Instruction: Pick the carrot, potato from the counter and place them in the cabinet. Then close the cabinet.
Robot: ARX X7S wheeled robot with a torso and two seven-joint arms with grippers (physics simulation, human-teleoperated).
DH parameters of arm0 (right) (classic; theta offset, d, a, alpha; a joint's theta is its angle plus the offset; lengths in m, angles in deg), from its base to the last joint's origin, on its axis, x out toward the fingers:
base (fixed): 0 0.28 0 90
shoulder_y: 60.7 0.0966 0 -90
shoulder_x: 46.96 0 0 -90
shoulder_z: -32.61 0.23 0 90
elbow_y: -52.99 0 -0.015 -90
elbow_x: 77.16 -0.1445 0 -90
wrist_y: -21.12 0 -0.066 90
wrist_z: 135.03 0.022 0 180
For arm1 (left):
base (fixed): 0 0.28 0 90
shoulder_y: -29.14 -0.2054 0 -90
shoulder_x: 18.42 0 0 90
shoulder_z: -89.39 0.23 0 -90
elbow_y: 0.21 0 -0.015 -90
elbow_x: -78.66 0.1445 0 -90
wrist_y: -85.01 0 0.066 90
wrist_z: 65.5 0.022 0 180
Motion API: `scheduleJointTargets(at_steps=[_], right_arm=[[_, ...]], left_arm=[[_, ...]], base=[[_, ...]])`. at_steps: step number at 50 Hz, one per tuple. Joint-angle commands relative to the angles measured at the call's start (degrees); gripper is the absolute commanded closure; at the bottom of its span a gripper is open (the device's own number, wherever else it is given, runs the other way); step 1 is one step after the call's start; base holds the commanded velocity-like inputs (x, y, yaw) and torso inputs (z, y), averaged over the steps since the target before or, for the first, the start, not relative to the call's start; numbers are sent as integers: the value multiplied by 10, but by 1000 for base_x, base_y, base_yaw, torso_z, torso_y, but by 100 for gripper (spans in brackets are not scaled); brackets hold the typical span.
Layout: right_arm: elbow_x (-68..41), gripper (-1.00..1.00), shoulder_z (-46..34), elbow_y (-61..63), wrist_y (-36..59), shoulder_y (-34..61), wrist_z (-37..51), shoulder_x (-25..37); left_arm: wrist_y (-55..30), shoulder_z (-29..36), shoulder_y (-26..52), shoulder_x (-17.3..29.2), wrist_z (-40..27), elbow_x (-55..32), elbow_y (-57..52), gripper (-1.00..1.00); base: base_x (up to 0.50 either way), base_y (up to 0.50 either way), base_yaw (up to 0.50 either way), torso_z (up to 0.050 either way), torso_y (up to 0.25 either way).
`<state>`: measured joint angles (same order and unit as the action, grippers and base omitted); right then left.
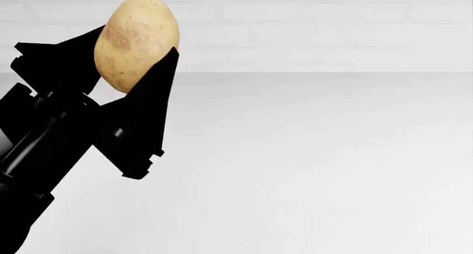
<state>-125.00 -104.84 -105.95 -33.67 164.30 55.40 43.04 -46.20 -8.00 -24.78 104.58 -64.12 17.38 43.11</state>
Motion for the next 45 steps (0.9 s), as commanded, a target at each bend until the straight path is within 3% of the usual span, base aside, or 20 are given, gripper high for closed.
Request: scheduleJointTargets(at_steps=[1,21,31,45], right_arm=[[20,-100,33,-13,-3,0,14,0],[136,-100,84,60,-155,0,-5,0],[107,-100,6,77,-210,-1,-9,1],[41,-100,43,455,-86,-73,143,111]], left_arm=[[3,-2,-1,2,-6,-10,-1,100],[9,-1,-8,6,-6,-13,-5,100],[9,-3,-8,10,-9,-20,-9,100],[14,-4,-11,12,-9,-18,-7,100]], base=[[0,0,0,0,0],[15,-6,-4,5,0],[0,0,0,0,0],[0,0,0,0,0]])
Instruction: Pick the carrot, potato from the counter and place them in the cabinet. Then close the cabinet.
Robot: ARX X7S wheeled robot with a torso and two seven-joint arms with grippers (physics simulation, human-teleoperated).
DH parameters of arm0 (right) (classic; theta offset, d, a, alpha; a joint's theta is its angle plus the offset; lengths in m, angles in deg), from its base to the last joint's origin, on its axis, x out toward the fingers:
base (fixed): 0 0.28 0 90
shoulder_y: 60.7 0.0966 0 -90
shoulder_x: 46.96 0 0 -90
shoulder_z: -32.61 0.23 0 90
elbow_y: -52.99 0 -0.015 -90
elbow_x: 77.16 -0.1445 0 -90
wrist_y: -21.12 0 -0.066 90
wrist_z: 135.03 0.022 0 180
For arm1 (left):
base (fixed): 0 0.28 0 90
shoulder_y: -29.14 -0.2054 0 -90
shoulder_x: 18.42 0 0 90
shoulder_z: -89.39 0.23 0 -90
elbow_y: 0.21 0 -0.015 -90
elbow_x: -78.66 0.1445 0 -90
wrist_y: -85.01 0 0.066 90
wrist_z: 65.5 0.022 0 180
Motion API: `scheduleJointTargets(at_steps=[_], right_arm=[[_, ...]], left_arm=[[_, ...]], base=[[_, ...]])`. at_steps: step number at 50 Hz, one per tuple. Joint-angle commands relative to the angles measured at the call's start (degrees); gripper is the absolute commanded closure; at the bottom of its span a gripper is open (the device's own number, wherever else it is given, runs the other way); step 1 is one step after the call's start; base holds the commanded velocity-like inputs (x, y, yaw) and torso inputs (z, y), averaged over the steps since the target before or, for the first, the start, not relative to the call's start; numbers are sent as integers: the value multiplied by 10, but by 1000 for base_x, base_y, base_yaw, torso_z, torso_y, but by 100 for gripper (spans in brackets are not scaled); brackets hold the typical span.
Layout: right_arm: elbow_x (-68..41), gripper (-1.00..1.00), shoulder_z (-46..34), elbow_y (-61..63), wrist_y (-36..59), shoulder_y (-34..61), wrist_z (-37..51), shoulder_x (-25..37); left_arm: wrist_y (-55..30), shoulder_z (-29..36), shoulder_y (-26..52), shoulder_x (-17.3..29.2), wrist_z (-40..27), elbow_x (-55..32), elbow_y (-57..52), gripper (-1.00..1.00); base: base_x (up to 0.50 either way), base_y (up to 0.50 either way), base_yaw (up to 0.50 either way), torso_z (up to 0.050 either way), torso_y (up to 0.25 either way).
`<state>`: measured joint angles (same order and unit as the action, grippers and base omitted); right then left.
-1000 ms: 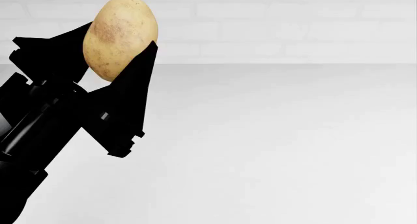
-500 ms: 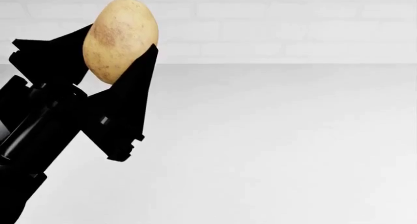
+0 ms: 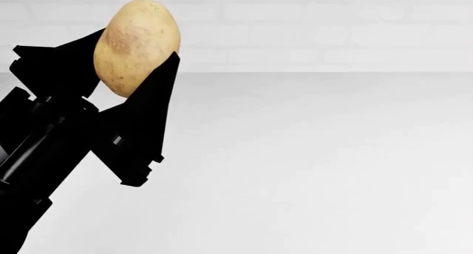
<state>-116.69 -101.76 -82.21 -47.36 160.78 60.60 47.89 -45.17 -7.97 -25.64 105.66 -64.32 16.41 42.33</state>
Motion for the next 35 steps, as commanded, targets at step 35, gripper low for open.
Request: scheduleJointTargets(at_steps=[35], right_arm=[[-128,-100,72,473,176,-78,200,213]], left_arm=[[7,9,-5,9,-9,3,-4,100]], base=[[0,0,0,0,0]])
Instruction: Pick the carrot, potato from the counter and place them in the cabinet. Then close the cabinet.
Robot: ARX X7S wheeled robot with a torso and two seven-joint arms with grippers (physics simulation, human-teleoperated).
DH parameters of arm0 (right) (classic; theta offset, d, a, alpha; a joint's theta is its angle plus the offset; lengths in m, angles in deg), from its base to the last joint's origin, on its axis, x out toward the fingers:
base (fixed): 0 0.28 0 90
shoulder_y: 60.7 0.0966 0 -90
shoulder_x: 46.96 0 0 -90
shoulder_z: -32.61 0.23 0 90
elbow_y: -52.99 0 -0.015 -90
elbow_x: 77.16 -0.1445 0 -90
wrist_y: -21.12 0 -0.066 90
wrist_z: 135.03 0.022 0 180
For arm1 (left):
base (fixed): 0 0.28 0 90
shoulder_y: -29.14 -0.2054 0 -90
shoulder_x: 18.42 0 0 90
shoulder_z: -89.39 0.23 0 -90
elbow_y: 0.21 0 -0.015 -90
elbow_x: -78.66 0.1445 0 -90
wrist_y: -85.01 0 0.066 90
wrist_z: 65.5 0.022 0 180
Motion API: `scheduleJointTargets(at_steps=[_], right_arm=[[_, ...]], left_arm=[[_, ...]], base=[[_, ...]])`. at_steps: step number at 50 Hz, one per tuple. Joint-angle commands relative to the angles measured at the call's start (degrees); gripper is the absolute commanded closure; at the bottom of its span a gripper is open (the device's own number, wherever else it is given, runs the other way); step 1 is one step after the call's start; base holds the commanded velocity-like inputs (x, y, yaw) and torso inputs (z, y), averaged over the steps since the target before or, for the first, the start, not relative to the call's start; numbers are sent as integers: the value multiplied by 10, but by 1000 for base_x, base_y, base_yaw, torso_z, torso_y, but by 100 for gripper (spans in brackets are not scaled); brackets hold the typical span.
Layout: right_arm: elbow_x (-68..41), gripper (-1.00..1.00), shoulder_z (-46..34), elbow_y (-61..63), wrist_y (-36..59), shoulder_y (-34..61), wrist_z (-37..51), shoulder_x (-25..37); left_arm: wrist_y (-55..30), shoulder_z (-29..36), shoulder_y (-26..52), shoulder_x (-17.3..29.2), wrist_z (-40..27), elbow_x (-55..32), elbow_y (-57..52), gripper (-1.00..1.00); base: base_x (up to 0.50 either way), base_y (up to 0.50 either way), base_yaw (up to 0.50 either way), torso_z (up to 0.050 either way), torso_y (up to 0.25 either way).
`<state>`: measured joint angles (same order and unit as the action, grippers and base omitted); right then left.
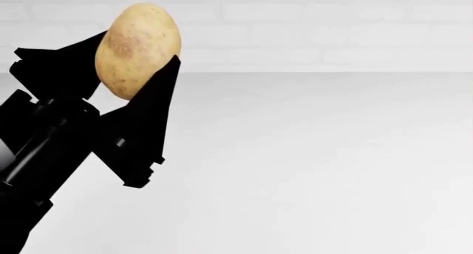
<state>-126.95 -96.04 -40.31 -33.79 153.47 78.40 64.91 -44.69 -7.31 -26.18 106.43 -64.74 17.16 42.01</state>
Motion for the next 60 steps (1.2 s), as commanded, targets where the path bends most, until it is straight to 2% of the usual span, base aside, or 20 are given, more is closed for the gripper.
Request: scheduleJointTargets(at_steps=[1,15,33,49,52,56,60], right_arm=[[-28,-100,16,57,44,-4,23,47],[-88,-100,44,132,104,-21,64,100],[-289,-100,129,279,205,-32,188,187],[-411,-100,164,322,249,-30,264,261],[-465,-100,175,331,246,-51,304,288],[-561,-100,193,343,210,-124,369,335],[-615,-100,214,356,171,-198,396,376]], left_arm=[[2,3,0,1,-4,-4,0,100],[9,2,-6,1,-4,0,4,100],[11,12,-2,2,-2,6,7,100],[11,23,0,4,-1,11,3,100],[12,23,0,5,-1,11,4,100],[14,25,-1,4,1,13,5,100],[14,28,-1,4,1,16,6,100]], base=[[0,0,0,0,0],[0,0,0,0,0],[0,0,0,0,0],[0,0,0,0,0],[0,0,0,0,0],[0,0,0,0,0],[0,0,0,0,0]])
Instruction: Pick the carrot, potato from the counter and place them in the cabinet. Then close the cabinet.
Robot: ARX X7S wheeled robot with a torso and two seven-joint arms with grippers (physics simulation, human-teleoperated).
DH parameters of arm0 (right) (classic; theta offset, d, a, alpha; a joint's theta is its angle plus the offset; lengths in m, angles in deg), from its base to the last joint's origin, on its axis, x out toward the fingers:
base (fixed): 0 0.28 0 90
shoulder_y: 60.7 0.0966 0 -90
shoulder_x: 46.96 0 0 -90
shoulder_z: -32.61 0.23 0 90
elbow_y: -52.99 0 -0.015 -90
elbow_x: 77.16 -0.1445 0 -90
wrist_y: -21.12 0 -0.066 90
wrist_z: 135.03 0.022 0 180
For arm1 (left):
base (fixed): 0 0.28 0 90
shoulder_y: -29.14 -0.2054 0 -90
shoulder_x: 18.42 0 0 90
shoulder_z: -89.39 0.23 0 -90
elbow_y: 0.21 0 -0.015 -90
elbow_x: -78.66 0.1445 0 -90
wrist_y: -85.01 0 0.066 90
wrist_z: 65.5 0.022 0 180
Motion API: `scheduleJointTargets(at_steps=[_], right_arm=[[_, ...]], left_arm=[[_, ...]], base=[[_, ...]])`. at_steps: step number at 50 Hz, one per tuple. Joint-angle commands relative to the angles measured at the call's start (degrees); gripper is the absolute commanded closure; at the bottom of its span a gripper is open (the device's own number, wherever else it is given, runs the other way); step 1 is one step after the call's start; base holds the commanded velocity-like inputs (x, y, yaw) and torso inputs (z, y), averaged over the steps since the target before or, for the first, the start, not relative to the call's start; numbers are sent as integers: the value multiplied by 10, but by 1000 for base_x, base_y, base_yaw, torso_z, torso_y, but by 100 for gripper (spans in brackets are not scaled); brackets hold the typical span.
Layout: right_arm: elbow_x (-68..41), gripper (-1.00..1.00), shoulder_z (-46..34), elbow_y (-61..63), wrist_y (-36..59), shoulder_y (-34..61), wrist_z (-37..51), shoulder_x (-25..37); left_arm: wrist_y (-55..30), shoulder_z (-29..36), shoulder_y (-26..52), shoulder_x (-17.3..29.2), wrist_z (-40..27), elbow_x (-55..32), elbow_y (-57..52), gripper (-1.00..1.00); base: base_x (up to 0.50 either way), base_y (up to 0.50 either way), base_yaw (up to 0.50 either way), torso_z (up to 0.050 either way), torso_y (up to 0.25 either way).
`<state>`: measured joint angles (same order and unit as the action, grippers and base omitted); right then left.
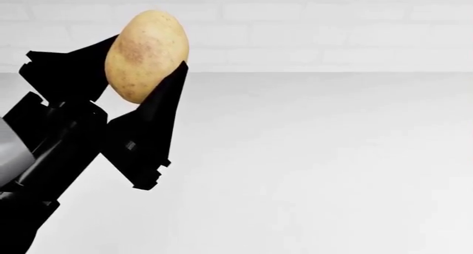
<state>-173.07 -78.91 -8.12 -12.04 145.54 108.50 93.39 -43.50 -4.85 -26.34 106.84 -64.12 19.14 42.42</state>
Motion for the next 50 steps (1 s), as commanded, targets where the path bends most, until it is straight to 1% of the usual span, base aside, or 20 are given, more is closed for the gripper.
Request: scheduleJointTargets(at_steps=[1,5,12,17,25,30,33,39,42,44,48,50], right_arm=[[-162,-100,46,35,-54,-134,98,99],[-188,-100,58,38,-80,-190,100,118],[-175,-100,84,61,-128,-294,90,131],[-225,-100,90,53,-121,-267,99,160],[-244,-100,99,53,-125,-273,97,177],[-254,-100,116,70,-142,-304,96,191],[-261,-100,138,94,-161,-343,94,206],[-279,-100,207,148,-196,-444,89,240],[-290,-100,277,172,-201,-518,87,249],[-296,-100,335,183,-189,-569,91,239],[-311,-100,452,200,-144,-658,106,194],[-310,-100,468,208,-139,-677,112,175]], left_arm=[[2,4,1,0,-5,-3,2,100],[2,8,2,0,-5,1,2,100],[0,9,14,-1,-13,-6,0,100],[-2,12,18,0,-16,-6,-1,100],[-1,18,19,1,-14,-1,-2,100],[0,23,19,0,-11,2,-1,100],[1,26,19,0,-9,5,0,100],[1,35,21,-2,-6,12,3,100],[1,37,22,-3,-6,13,4,100],[1,36,22,-2,-8,11,3,100],[0,35,24,-1,-12,7,2,100],[0,35,25,-1,-13,7,3,100]], base=[[0,0,0,0,0],[0,0,0,0,0],[0,0,0,0,0],[0,0,0,2,0],[0,0,0,0,1],[0,0,0,0,0],[0,0,0,0,0],[0,0,0,0,0],[0,0,0,0,0],[0,0,0,0,0],[0,0,0,0,0],[0,0,0,0,0]])
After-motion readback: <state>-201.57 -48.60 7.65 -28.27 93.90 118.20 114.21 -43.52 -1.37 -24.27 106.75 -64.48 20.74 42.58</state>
